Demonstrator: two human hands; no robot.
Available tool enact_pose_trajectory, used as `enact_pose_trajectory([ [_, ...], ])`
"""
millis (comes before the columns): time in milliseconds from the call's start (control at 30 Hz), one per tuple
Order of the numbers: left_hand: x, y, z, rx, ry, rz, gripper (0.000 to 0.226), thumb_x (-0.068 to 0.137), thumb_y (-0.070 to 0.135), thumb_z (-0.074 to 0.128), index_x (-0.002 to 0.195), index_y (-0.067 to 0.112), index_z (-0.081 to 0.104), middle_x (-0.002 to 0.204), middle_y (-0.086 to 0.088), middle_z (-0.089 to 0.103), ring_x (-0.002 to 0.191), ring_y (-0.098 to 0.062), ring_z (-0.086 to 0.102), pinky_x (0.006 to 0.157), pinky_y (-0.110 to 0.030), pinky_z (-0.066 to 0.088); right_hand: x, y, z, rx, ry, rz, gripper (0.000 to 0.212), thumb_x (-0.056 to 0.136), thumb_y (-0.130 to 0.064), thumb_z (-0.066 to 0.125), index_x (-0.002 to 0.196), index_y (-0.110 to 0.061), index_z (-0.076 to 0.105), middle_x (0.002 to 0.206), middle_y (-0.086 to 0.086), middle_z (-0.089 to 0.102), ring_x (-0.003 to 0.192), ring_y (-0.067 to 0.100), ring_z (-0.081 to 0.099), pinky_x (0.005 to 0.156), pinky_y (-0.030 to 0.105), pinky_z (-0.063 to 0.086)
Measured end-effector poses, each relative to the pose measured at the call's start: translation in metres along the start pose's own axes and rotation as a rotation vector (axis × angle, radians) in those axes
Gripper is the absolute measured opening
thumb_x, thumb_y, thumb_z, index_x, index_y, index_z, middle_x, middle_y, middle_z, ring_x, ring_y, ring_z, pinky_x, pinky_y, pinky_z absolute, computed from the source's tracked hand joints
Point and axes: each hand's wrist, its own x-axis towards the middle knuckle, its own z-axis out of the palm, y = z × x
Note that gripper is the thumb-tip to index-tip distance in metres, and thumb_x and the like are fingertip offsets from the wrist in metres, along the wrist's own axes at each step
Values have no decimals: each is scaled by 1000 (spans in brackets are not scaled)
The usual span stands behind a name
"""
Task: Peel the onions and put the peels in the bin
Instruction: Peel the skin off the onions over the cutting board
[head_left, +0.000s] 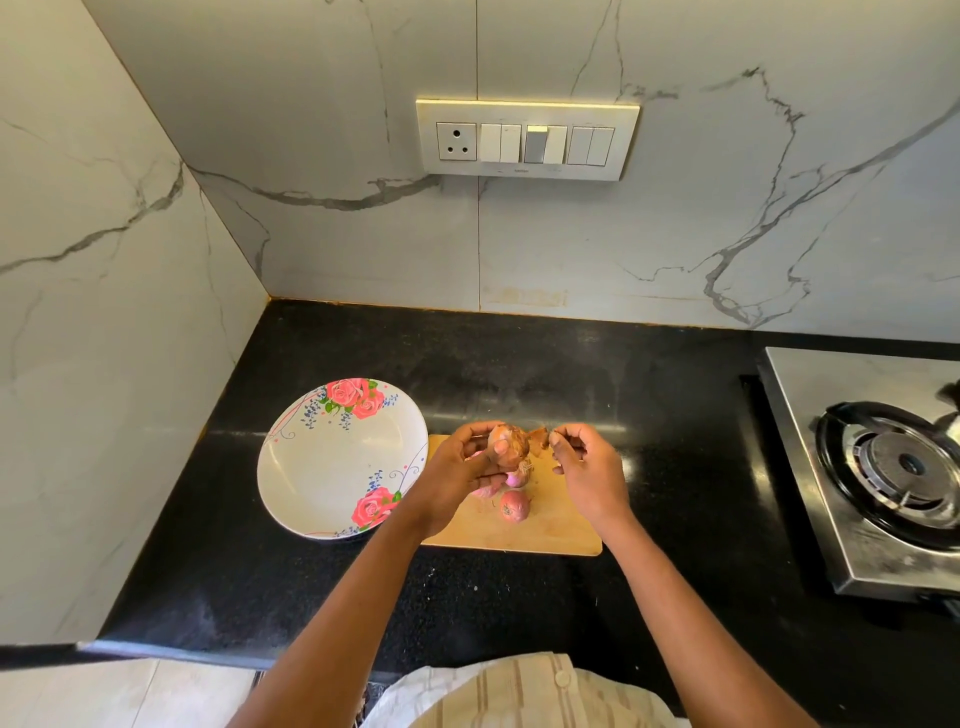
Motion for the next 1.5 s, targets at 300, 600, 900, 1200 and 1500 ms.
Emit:
enact_pose_trajectory([
  [300,3,-8,0,-203,44,-126,31,102,14,55,133,10,57,124,-15,67,107,-26,68,98,-37,55,5,30,1,-317,-102,83,18,99,-26,65,112,-15,70,103,-5,67,94,10,61,71,16,41],
  [600,1,-13,9,-35,5,-44,37,93,23,72,129,26,63,127,-6,67,120,-25,64,105,-41,52,-4,-16,-15,-2,-217,2,25,100,-40,60,124,-35,65,119,-18,65,107,-2,61,85,18,49],
  [900,7,11,17,-101,-7,17,39,97,27,62,133,12,57,125,-11,70,115,-25,68,103,-39,54,-2,-30,-14,303,-205,-6,22,91,-24,75,113,-25,76,110,-10,75,106,4,68,96,29,54],
  [1200,5,8,14,-206,27,-54,33,103,29,54,128,9,63,119,-12,73,111,-27,69,98,-35,54,-7,-23,-12,369,-158,62,16,89,-7,75,102,-17,76,99,-3,77,96,8,71,85,23,56],
  [1500,6,-1,8,-70,111,47,46,90,33,71,132,20,57,124,-8,69,106,-26,73,98,-43,57,-4,24,-8,-189,-221,38,9,93,-20,72,98,-28,73,99,-16,71,97,6,68,72,11,46],
])
